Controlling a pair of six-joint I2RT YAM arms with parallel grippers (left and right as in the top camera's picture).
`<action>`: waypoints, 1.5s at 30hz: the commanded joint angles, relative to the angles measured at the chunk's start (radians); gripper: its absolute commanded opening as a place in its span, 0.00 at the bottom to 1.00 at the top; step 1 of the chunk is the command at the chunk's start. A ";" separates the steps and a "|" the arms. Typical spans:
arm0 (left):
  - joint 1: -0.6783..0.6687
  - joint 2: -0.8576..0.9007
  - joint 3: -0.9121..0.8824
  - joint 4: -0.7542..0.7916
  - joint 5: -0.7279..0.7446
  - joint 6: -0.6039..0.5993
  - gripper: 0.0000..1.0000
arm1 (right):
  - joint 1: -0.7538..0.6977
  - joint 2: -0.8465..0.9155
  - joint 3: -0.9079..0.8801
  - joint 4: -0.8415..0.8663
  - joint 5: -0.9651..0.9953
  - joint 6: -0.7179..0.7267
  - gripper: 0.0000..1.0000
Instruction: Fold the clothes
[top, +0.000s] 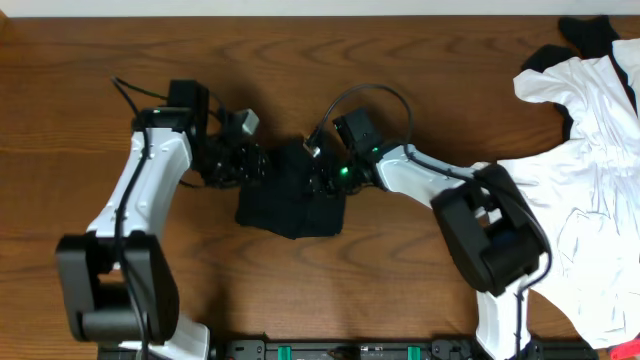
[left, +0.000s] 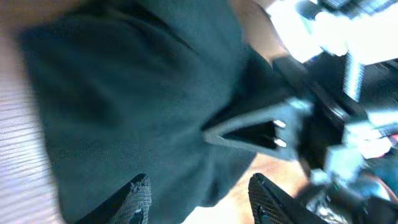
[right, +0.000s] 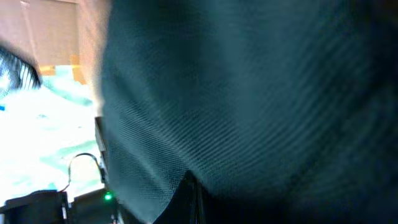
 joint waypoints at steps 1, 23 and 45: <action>0.002 0.056 -0.061 0.016 0.151 0.110 0.53 | 0.004 0.080 -0.002 0.003 -0.014 0.010 0.01; 0.003 0.171 -0.188 0.219 -0.266 -0.084 0.52 | -0.021 0.174 -0.002 0.013 -0.002 -0.008 0.01; 0.017 -0.016 -0.186 0.144 -0.446 -0.185 0.43 | -0.150 -0.028 -0.002 -0.188 0.110 -0.159 0.11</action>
